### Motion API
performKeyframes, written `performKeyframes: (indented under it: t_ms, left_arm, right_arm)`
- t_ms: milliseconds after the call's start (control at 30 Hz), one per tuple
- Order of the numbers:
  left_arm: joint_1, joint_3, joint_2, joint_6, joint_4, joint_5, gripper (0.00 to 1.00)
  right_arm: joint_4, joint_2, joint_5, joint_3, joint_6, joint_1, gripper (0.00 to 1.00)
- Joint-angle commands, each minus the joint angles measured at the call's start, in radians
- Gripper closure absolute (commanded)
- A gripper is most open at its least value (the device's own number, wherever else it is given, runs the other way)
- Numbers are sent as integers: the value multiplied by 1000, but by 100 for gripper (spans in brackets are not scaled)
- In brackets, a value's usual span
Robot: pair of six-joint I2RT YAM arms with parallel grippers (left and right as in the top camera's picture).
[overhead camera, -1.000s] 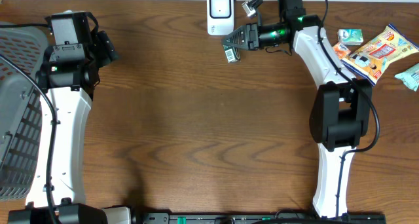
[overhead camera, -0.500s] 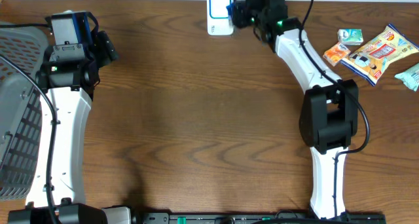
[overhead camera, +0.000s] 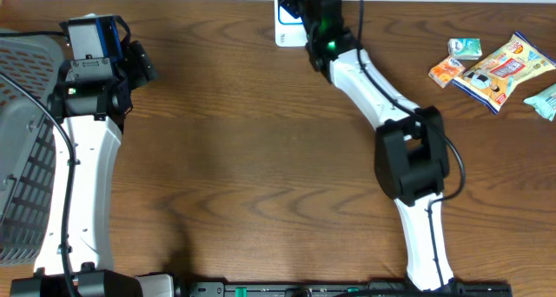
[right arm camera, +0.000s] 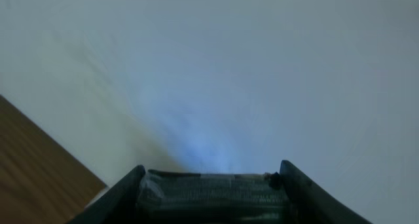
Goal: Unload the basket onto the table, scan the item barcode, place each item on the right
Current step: 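Hold the Zam-Buk tin face-up under the white scanner window, then carry the Zam-Buk tin right and release it onto the item pile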
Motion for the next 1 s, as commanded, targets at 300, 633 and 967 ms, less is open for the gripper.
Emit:
performKeyframes:
  t_ms: [300, 633, 967]
  left_arm:
    - [4, 8, 6, 13, -4, -10, 2]
    - [4, 8, 6, 13, -4, -10, 2]
    - [4, 8, 6, 13, -4, -10, 2]
  right_arm:
    - [143, 153, 126, 11, -267, 17, 62]
    - [94, 153, 125, 11, -267, 27, 65]
    - [103, 153, 156, 11, -267, 42, 64]
